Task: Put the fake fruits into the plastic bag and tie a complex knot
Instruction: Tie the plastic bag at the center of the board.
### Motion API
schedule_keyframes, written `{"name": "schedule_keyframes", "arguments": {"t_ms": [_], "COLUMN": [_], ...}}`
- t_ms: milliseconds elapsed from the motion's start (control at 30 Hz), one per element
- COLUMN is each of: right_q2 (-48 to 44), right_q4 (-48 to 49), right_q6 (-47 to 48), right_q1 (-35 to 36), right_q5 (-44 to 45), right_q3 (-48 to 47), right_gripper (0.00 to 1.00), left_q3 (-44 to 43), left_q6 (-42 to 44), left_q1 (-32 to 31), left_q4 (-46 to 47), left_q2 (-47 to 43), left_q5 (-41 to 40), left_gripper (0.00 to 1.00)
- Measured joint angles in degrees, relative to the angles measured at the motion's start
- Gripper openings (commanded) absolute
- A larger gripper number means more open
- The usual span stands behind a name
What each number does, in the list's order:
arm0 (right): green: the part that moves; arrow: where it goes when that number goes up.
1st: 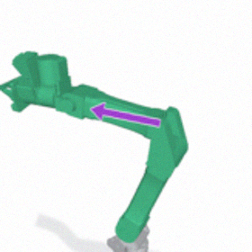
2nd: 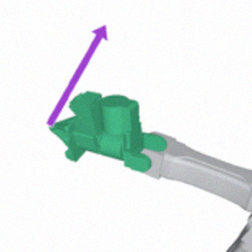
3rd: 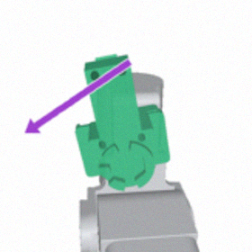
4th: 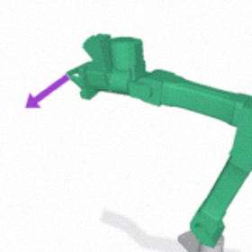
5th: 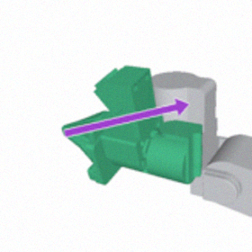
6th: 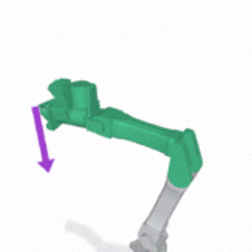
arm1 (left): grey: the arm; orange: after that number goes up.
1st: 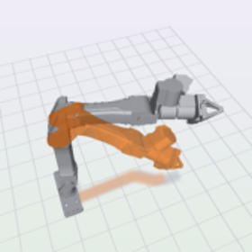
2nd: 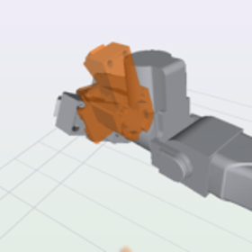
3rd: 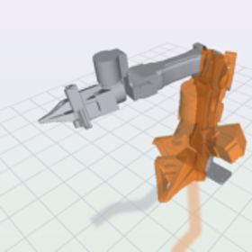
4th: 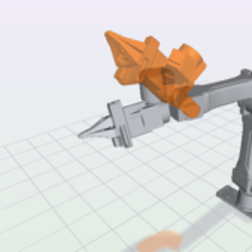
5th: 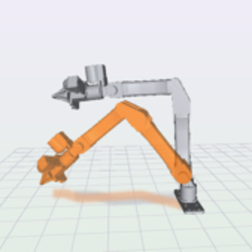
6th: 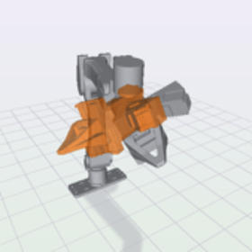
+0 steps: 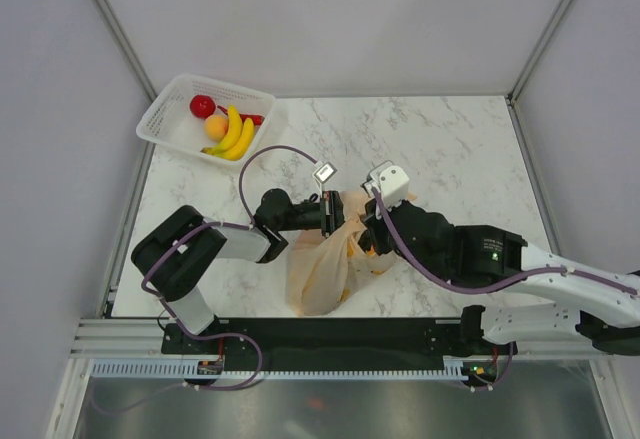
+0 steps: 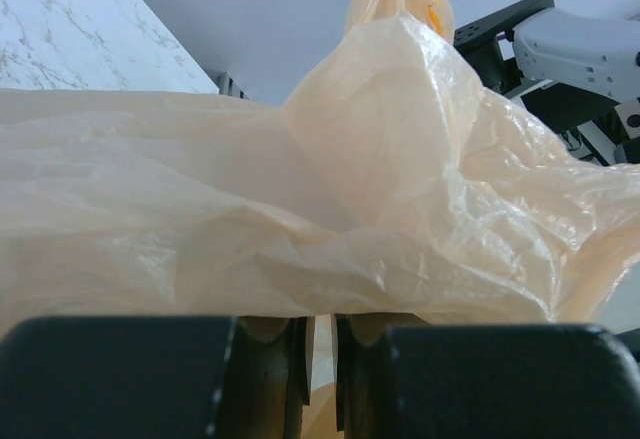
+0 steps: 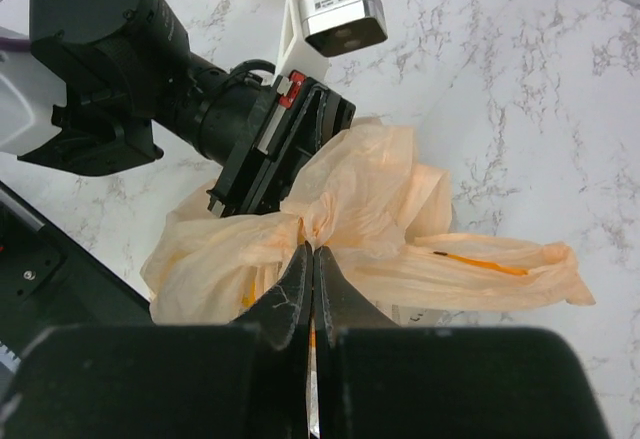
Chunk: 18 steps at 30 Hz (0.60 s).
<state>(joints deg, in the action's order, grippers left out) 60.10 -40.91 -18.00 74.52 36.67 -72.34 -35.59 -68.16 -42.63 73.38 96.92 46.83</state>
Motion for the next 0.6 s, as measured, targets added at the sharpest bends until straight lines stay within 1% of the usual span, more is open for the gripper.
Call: {"name": "schedule_keyframes", "arguments": {"t_ms": [433, 600], "right_q2": [-7.1, -8.98], "right_q4": [3.23, 4.33], "right_q6": [-3.58, -4.15], "right_q1": [0.0, 0.0], "right_q5": [-4.31, -4.37], "right_q3": [13.77, 16.35], "right_gripper": [0.0, 0.0], "left_q3": [-0.02, -0.02], "left_q6": [-1.55, -2.54], "left_q1": [0.0, -0.46], "left_q4": [0.59, 0.63], "left_q2": [0.28, 0.87], "left_q5": [0.07, 0.2], "left_gripper": [0.16, 0.17]}}
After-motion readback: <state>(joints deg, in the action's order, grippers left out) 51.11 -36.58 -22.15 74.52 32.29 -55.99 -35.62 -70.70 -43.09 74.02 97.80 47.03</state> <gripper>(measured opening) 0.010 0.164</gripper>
